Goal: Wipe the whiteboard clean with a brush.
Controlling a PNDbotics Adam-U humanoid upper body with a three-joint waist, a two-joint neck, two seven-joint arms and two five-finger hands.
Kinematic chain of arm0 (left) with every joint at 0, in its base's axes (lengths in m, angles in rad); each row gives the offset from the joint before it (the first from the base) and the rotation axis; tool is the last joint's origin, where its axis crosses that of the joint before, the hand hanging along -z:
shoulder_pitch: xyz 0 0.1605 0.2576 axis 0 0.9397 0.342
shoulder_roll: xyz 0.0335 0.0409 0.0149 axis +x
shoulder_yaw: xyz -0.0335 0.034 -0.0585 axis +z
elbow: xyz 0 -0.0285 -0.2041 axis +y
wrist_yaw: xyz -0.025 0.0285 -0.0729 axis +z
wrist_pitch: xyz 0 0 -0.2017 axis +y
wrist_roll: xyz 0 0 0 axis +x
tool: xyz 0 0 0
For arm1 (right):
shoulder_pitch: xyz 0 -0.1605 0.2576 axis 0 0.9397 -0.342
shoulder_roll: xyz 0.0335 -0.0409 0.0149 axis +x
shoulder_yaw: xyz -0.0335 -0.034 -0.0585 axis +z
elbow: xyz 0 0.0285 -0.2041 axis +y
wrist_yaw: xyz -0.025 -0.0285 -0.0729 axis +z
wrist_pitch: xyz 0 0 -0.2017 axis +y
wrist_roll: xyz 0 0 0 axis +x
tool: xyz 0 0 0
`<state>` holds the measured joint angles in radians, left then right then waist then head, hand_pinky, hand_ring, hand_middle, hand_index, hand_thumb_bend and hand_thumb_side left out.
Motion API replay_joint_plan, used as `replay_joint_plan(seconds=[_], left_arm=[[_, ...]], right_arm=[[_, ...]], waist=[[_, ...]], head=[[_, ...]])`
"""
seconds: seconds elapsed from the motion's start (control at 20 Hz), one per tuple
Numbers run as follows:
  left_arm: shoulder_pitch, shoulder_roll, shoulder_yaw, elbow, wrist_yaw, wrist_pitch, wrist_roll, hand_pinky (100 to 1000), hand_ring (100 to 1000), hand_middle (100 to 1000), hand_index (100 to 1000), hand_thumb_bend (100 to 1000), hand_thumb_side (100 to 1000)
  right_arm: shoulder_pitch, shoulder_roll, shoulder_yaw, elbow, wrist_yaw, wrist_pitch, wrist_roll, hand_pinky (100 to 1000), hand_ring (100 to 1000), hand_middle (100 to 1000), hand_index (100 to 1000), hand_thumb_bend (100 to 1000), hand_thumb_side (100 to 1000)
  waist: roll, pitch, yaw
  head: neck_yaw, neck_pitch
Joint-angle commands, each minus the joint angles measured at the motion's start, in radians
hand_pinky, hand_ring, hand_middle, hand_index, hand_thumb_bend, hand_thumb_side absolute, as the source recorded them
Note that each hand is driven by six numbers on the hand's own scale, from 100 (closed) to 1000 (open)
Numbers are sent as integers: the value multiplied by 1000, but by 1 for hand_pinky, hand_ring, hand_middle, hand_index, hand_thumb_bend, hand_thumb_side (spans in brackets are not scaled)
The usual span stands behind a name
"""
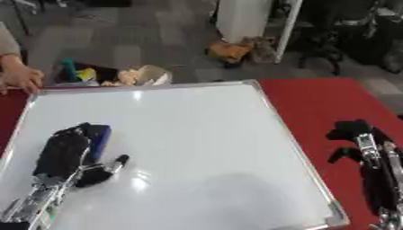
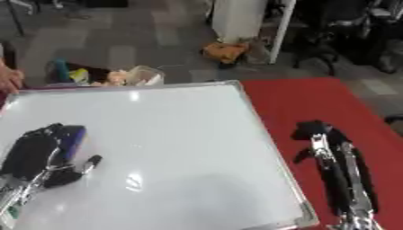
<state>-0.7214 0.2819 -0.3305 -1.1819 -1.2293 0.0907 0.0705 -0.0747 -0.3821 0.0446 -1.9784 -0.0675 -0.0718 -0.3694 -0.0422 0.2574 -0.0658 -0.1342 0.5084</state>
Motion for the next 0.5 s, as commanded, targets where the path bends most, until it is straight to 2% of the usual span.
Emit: replay_joint_plan(seconds=[0.05,0.5], left_arm=[[-11,-14,-61,-40,53,-54,-55,565,587,624,756,667,853],[1,-17,-116,-116,197,-197,-198,514,550,584,732,662,842]], right_arm=[[-9,-19,-3,-22,0,-2,3,356,641,559,675,100,798],[-11,-23,-2,-22,-2,0,2,356,641,559,675,100,798]], waist=[[1,-12,-4],[7,-15,-7]], head=[[1,-5],[-3,-4]])
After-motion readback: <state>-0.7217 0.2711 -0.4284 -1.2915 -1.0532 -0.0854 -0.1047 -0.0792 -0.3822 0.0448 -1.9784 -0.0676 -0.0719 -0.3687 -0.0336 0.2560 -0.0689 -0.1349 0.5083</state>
